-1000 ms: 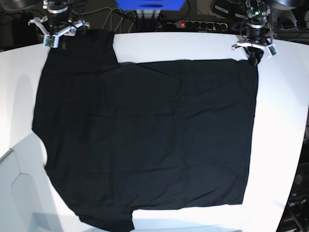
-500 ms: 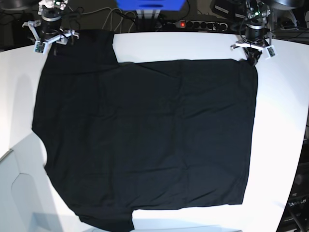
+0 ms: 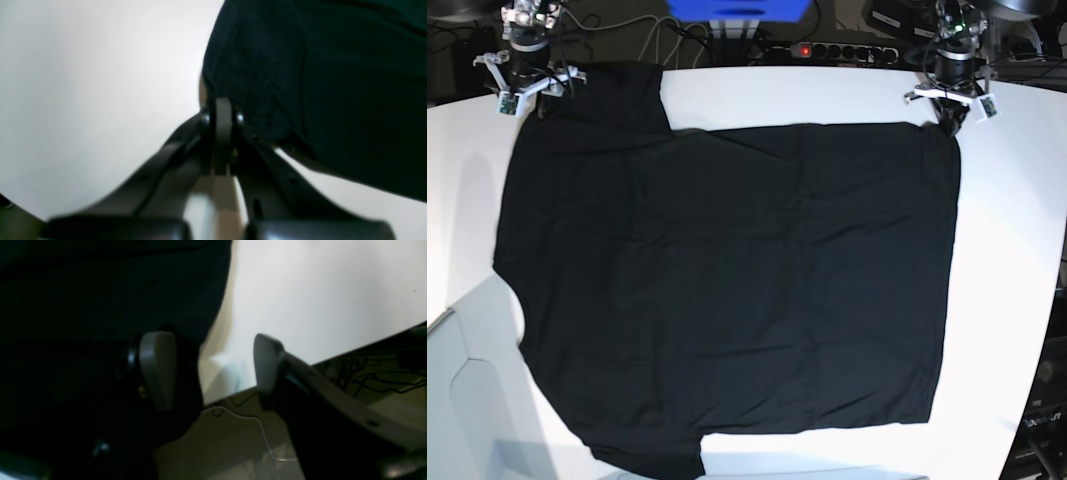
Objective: Fold the T-shirt properly
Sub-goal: 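Pull both shoulder corners apart to straighten the collar edge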
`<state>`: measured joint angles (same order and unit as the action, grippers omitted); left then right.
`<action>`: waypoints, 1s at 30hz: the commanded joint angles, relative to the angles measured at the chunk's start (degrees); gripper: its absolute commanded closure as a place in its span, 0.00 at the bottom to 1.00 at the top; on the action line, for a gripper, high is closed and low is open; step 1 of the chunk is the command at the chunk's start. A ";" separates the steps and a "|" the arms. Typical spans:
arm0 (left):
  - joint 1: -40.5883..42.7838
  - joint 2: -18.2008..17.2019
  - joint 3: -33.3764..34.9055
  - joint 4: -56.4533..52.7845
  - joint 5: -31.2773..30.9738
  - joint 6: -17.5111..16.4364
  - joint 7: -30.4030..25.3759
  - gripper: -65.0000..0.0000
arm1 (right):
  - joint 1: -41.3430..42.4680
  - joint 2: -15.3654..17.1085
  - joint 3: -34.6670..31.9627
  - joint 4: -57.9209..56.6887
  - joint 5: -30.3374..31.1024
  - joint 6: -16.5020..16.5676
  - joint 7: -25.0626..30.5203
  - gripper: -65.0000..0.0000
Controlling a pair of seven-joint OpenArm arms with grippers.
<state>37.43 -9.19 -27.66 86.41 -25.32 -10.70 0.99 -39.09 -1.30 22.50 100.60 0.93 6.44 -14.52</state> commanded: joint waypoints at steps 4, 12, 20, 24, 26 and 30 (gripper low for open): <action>0.59 -0.35 -0.34 0.75 0.05 -0.16 -0.86 1.00 | -0.78 -0.24 -0.04 0.19 -0.45 2.13 -5.56 0.87; 0.68 -0.52 -0.43 1.46 -0.04 -0.07 -0.95 1.00 | -1.92 -0.06 0.05 6.35 -0.45 2.13 -8.29 1.00; 1.91 0.88 -4.74 7.00 0.05 -0.07 -0.86 1.00 | -2.80 -0.15 0.05 13.47 -0.36 2.22 -8.20 1.00; 1.91 0.88 -5.26 7.35 0.05 -0.07 -0.86 1.00 | -2.71 -0.24 0.05 13.38 -0.27 2.22 -8.38 1.00; 1.91 0.88 -5.18 7.08 0.05 -0.07 -0.86 1.00 | -2.80 -0.24 0.05 13.29 -0.27 2.22 -8.38 1.00; 1.91 0.88 -4.91 6.82 0.05 -0.07 -0.86 1.00 | -2.89 -0.33 0.05 13.21 -0.18 2.22 -8.47 0.85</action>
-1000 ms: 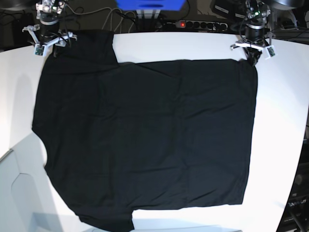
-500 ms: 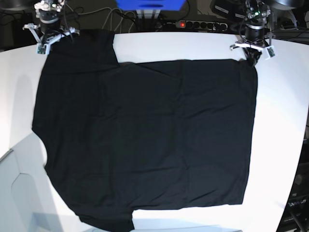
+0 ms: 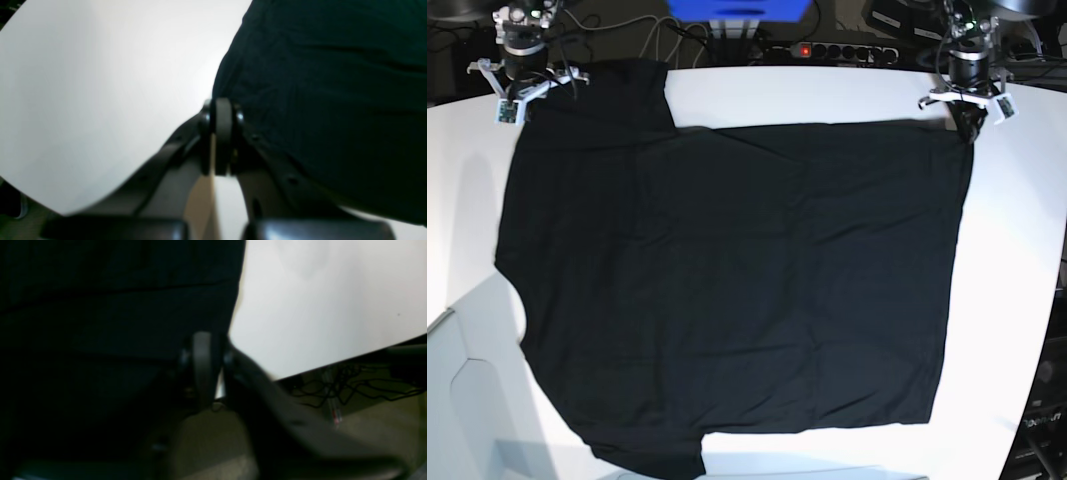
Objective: Fold the T-shirt properly
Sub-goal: 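Pull both shoulder corners apart to straighten the collar edge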
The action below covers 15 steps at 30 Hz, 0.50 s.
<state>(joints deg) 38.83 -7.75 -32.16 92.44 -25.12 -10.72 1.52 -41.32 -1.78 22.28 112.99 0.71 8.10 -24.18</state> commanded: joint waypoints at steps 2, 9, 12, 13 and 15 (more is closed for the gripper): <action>0.51 -0.56 -0.41 0.79 -0.15 -0.05 -1.39 1.00 | -0.66 0.15 0.27 0.81 0.04 1.88 1.20 0.65; 0.42 -0.56 -0.50 0.70 -0.15 -0.05 -1.39 1.00 | 1.72 -2.92 6.07 -0.68 0.39 11.02 1.20 0.18; 0.42 -0.56 -0.41 0.70 -0.15 -0.05 -1.39 1.00 | 3.47 -3.36 9.41 -2.35 0.39 11.11 0.67 0.15; 0.42 -0.56 -0.41 0.70 -0.15 -0.05 -1.39 1.00 | 3.74 -3.19 9.85 -2.88 0.48 11.20 0.14 0.14; 0.42 -0.56 -0.32 0.70 -0.15 -0.05 -1.39 1.00 | 4.53 -3.10 10.38 -4.20 0.48 14.19 -0.83 0.14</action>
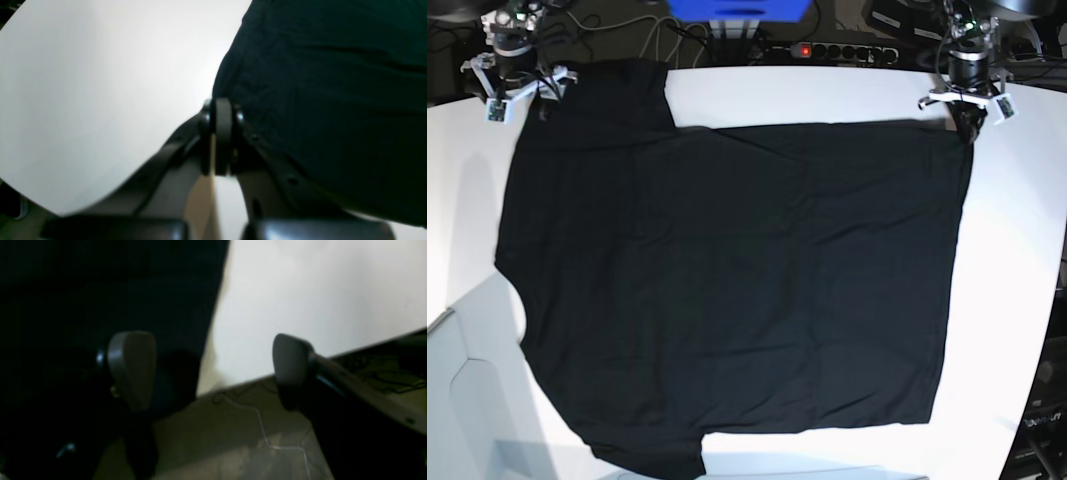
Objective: Fold the T-shirt properly
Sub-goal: 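Pull both shoulder corners apart to straighten the collar edge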
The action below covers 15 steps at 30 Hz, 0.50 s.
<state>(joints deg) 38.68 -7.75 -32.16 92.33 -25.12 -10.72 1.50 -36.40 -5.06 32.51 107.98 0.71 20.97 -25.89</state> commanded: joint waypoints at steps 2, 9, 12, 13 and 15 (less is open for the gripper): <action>0.49 -0.56 -0.32 0.81 -0.15 -0.05 -1.37 1.00 | 0.14 0.00 1.64 -0.16 0.39 5.45 -0.09 0.14; 0.49 -0.56 -0.32 0.81 -0.15 -0.05 -1.37 1.00 | 0.84 -0.26 1.82 -1.57 0.30 9.93 -2.37 0.14; 0.58 -0.56 -0.32 0.81 -0.15 -0.05 -1.37 1.00 | 0.84 -0.17 1.73 -2.53 0.30 10.02 -2.20 0.14; 0.58 -0.56 -0.32 0.81 -0.15 -0.05 -1.37 1.00 | 0.84 -0.08 1.73 -2.97 0.30 10.19 -2.02 0.14; 0.58 -0.56 -0.32 0.81 -0.15 -0.05 -1.37 1.00 | 0.93 0.00 1.73 -3.85 0.30 12.22 -2.02 0.15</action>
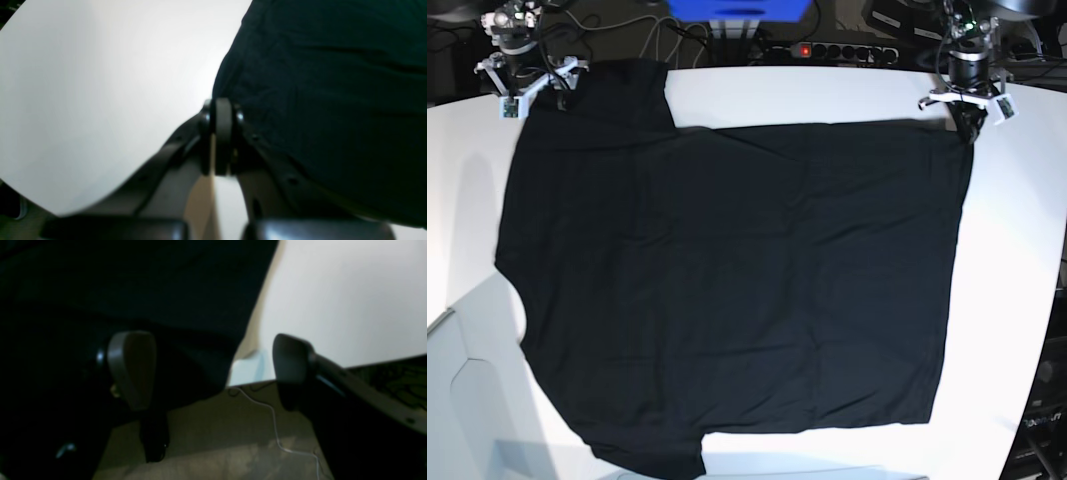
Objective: Fold the T-shirt properly
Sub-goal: 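Pull both shoulder corners apart to straighten the collar edge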
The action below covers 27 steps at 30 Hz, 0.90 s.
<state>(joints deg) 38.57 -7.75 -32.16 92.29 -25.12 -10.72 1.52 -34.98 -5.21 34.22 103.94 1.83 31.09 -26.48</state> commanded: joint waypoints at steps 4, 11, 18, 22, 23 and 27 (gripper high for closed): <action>0.77 -0.56 -0.32 0.85 -0.15 -0.05 -1.39 1.00 | 0.48 0.16 0.46 -0.25 -0.90 3.06 -1.61 0.14; 0.77 -0.56 -0.32 0.85 -0.15 -0.05 -1.39 1.00 | 1.53 -0.02 1.70 -0.95 -0.99 2.97 -1.26 0.14; 0.77 -0.56 -0.32 0.85 -0.06 -0.05 -1.39 1.00 | 1.71 -0.11 2.13 -0.86 -0.99 2.97 -1.26 0.15; 0.77 -0.56 -0.32 0.85 -0.06 -0.05 -1.39 1.00 | 1.62 -0.11 2.13 -0.86 -0.99 3.06 -1.26 0.26; 0.77 -0.56 -0.32 0.85 -0.06 -0.05 -1.39 1.00 | 1.62 -0.11 2.13 -0.86 -0.99 3.06 -1.26 0.32; 0.77 -0.56 -0.32 0.85 -0.06 -0.05 -1.39 1.00 | 1.80 -0.11 2.13 -0.86 -0.99 3.06 -1.52 0.55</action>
<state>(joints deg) 38.70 -7.75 -32.16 92.29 -25.12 -10.70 1.52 -32.75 -5.56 35.99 102.74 2.22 33.19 -26.59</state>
